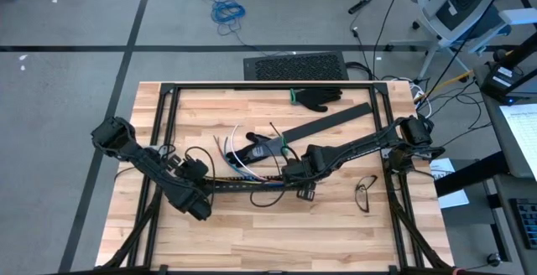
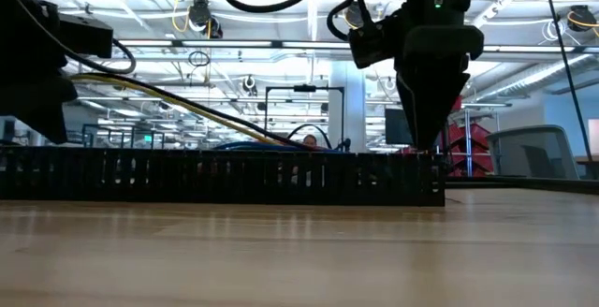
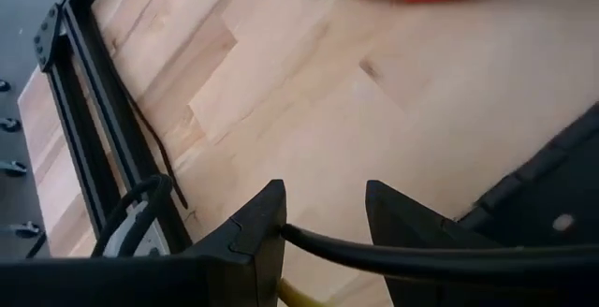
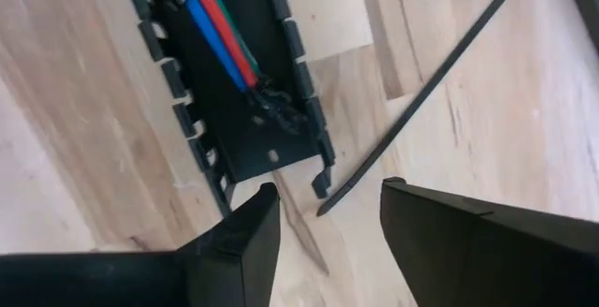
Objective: Ziptie cables
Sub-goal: Put the zip tied cable wires into the black cable duct
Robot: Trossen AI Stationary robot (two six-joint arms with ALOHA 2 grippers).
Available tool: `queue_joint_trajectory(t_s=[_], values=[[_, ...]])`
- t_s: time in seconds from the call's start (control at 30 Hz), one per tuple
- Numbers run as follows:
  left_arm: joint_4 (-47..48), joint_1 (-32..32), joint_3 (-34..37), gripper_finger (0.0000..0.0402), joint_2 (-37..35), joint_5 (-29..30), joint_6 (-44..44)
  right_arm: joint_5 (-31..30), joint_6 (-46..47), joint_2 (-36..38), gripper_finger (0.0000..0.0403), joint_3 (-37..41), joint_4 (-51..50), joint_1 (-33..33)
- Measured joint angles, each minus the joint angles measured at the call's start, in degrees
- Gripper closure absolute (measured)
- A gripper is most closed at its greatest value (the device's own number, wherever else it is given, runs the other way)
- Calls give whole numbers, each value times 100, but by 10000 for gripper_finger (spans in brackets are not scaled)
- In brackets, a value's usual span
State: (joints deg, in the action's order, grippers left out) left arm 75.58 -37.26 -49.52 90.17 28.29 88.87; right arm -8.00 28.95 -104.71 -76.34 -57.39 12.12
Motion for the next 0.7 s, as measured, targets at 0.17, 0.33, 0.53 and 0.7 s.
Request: queue_joint_trajectory(t_s=[0.17,0.33,0.53,0.7], values=[[86,-74,0,256,0,-487,-864,-117,-79,0,222,0,-26,0],[115,-54,0,256,-2,-1745,-2300,-143,-230,0,219,0,-36,-4],[519,-105,0,256,-2,-3016,-2955,-380,-239,0,219,0,-228,-7],[986,-117,0,256,-9,-4491,-3812,-572,-153,0,219,0,-635,-13]])
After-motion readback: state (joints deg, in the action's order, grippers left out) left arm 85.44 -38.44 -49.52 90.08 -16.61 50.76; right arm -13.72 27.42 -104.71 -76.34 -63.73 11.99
